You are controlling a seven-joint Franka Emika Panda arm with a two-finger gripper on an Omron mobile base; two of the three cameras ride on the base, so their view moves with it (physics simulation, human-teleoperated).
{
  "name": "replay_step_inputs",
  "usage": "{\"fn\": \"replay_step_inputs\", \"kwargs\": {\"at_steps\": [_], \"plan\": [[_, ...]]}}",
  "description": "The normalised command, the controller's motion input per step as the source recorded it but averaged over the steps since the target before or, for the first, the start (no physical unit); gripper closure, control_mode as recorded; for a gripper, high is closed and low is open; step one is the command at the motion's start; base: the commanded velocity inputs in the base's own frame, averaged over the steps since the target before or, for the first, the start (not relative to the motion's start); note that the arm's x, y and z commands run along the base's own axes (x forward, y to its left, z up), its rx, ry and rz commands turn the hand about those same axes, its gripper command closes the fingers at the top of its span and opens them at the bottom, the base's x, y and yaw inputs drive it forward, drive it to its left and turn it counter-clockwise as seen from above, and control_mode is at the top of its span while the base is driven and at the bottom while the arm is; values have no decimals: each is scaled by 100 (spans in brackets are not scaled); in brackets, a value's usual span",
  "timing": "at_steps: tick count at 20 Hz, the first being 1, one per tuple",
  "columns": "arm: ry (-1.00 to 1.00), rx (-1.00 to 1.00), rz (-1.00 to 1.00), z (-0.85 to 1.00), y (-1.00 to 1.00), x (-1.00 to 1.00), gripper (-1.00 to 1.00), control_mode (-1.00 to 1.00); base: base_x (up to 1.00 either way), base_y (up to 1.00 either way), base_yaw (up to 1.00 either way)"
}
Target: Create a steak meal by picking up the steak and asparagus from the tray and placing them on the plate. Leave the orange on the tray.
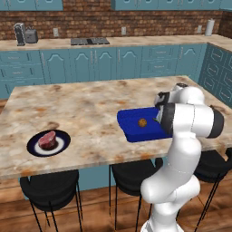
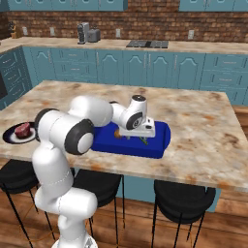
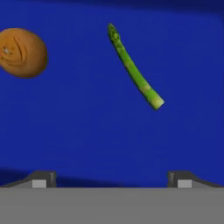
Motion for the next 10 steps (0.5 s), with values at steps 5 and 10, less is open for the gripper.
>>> {"fn": "replay_step_inputs", "kwargs": {"at_steps": [5,10], "plan": [[1,2,7,-20,-2,30,-100,-100,0,0,0],[5,3,9,-2,-10,33,-100,-100,0,0,0]]}}
